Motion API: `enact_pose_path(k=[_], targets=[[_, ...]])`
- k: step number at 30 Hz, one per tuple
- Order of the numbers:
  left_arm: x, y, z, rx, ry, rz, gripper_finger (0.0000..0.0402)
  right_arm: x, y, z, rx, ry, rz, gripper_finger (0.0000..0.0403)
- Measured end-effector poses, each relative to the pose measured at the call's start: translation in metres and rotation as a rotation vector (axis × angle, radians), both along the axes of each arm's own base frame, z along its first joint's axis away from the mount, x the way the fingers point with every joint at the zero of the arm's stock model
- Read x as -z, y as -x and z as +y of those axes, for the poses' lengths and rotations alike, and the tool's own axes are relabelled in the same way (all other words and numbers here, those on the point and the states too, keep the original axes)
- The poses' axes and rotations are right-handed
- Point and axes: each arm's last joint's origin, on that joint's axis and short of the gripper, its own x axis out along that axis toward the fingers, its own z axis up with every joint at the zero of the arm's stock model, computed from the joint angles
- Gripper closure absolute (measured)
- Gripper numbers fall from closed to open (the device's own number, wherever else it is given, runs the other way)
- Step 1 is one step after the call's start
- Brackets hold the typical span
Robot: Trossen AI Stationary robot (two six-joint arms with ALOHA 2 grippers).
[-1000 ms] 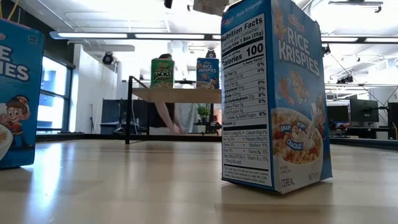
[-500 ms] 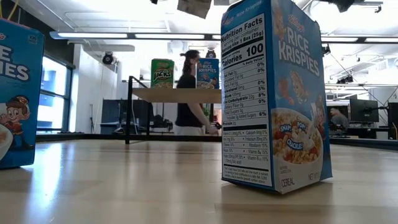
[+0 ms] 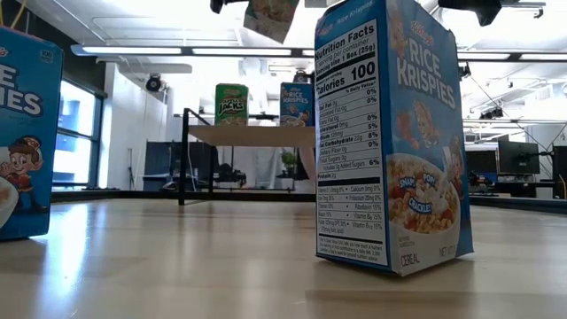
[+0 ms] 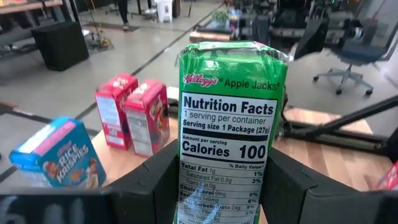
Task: Stack cereal on shelf
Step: Put the bottom green cereal box on the shelf
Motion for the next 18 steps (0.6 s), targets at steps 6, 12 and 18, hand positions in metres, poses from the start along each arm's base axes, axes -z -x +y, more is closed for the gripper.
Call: enact_pose_path(k=[6, 12, 18], targets=[[0.004, 0.004, -0.001, 0.003, 0.008, 0.055, 0.0234, 0.0, 0.0, 0.0, 0.002, -0.001, 0.002, 0.0155], [-0.001, 0.016, -0.002, 0.01, -0.009, 0.067, 0.0234, 0.0, 0.0, 0.0, 0.002, 0.0, 0.002, 0.0155], [-0.008, 0.033, -0.004, 0.018, -0.04, 0.079, 0.0234, 0.0, 0.0, 0.0, 0.002, 0.0, 0.003, 0.0155]])
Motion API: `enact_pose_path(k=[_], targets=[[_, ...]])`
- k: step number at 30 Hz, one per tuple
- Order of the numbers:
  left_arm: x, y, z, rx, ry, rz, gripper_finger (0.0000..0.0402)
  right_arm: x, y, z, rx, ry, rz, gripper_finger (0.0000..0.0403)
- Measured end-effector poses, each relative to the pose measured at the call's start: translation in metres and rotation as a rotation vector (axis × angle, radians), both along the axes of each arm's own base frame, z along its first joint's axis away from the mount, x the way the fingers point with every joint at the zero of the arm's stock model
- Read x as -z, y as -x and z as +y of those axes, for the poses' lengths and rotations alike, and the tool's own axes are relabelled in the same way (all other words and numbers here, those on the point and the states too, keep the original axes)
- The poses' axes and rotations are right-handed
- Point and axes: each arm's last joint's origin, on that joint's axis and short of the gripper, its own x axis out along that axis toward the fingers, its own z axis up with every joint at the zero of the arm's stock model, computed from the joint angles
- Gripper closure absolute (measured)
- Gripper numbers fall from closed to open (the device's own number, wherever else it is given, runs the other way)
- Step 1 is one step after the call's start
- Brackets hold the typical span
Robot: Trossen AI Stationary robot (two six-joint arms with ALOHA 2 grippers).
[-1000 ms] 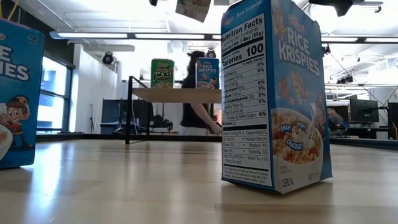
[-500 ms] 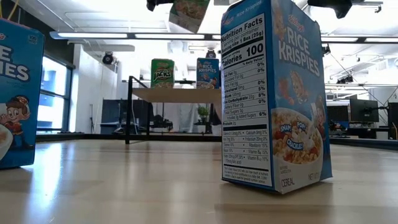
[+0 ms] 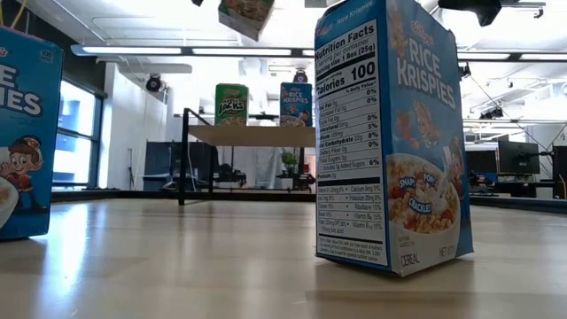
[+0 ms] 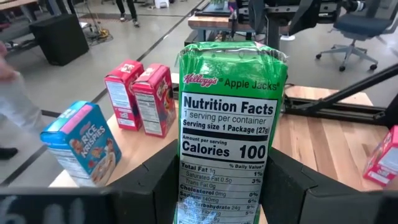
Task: Stack cereal on shelf
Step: Put the bottom green cereal box on the shelf
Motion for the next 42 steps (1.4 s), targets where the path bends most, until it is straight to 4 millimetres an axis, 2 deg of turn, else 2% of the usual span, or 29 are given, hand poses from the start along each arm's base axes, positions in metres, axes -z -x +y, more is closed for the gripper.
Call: enact_pose_path(k=[8, 21, 31, 42], targets=[[-0.002, 0.024, 0.002, -0.021, -0.003, 0.018, 0.0234, 0.0, 0.0, 0.0, 0.0, 0.0, 0.0, 0.0155], [0.038, 0.077, 0.001, -0.026, -0.034, -0.2, 0.0234, 0.0, 0.0, 0.0, -0.002, 0.0, 0.001, 0.0155], [0.071, 0.078, 0.022, -0.038, -0.083, -0.248, 0.0234, 0.0, 0.0, 0.0, -0.003, -0.001, 0.001, 0.0155], [0.098, 0.071, 0.072, 0.03, -0.042, -0.217, 0.0234, 0.0, 0.0, 0.0, -0.003, -0.001, 0.002, 0.0155]])
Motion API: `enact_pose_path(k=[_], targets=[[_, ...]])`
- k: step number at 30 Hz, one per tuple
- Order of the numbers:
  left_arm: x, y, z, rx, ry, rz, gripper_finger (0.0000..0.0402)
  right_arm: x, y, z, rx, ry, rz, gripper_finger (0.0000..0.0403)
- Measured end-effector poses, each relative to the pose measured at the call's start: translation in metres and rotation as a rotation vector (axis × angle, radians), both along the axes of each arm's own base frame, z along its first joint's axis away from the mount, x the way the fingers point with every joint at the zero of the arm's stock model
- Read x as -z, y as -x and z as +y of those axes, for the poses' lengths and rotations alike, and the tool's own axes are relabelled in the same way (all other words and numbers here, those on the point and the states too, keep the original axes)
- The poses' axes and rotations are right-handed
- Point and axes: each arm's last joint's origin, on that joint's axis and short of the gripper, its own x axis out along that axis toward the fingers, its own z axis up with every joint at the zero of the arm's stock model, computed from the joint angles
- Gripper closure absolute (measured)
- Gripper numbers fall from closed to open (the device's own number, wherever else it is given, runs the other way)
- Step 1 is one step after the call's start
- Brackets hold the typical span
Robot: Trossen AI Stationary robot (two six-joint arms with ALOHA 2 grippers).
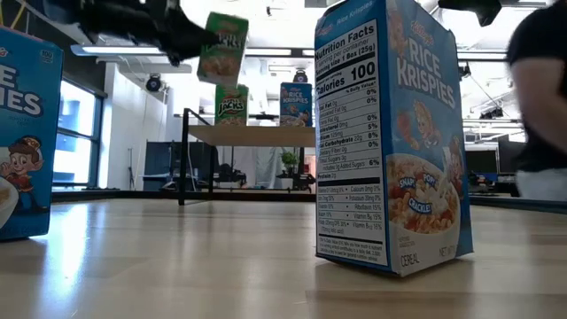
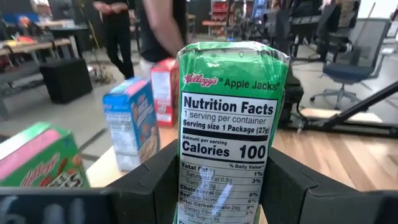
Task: Stack cereal on shelf
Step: Put the bottom green cereal box on the shelf
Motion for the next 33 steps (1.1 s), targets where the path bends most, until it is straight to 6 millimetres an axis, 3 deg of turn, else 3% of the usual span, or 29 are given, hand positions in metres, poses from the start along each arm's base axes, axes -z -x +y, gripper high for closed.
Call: enact_pose_path(k=[8, 14, 24, 33], targets=[[0.02, -0.003, 0.042, 0.05, 0.037, 0.019, 0.0234, 0.0, 0.0, 0.0, 0.0, 0.0, 0.0, 0.0155], [0.031, -0.003, 0.063, 0.07, 0.049, 0.013, 0.0234, 0.0, 0.0, 0.0, 0.0, 0.0, 0.0, 0.0155], [0.047, 0.0, 0.082, 0.053, 0.069, 0.045, 0.0234, 0.0, 0.0, 0.0, 0.0, 0.0, 0.001, 0.0155], [0.051, 0.0, 0.085, 0.053, 0.047, 0.064, 0.0234, 0.0, 0.0, 0.0, 0.0, 0.0, 0.001, 0.0155]])
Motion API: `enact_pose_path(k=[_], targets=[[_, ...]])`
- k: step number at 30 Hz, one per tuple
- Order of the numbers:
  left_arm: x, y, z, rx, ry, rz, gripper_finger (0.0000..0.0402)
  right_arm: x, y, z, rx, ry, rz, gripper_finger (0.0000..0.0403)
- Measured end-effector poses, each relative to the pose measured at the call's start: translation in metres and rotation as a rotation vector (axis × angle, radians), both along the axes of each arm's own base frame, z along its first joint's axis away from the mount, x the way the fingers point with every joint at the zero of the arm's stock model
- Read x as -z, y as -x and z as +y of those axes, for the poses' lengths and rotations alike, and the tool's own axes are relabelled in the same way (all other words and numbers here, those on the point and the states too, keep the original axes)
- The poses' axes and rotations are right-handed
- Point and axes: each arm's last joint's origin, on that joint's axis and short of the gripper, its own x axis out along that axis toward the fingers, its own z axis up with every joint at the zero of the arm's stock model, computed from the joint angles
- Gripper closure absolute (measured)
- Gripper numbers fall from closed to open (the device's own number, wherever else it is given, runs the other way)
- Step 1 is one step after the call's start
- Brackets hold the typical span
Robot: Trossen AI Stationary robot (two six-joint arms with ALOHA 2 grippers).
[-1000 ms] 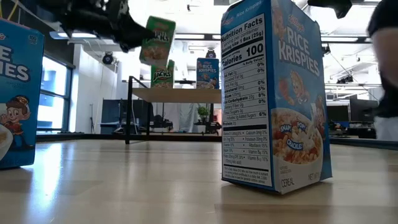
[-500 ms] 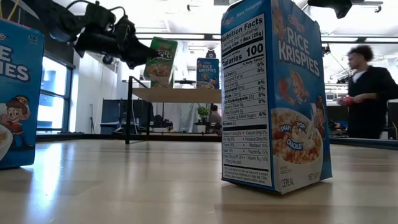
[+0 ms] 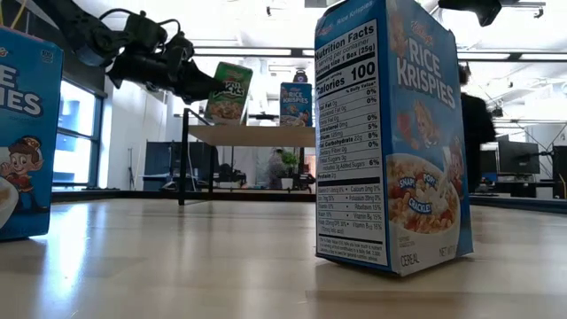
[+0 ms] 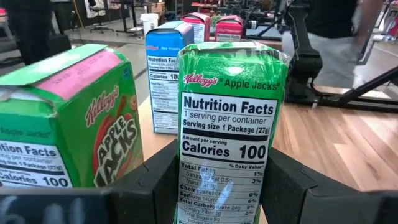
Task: Stack cereal on shelf
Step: Put the bottom green cereal box on the shelf
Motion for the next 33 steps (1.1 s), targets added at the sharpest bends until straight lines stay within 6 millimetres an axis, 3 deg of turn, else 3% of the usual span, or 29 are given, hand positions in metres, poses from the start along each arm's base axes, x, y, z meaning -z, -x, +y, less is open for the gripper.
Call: enact_pose_path(k=[19, 33], targets=[[0.0056, 0.0029, 0.0046, -0.02, 0.021, 0.026, 0.0232, 0.0, 0.0, 0.0, 0.0, 0.0, 0.0, 0.0155], [0.0062, 0.0067, 0.0076, -0.045, 0.044, 0.026, 0.0184, 0.0, 0.0, 0.0, 0.0, 0.0, 0.0, 0.0155]])
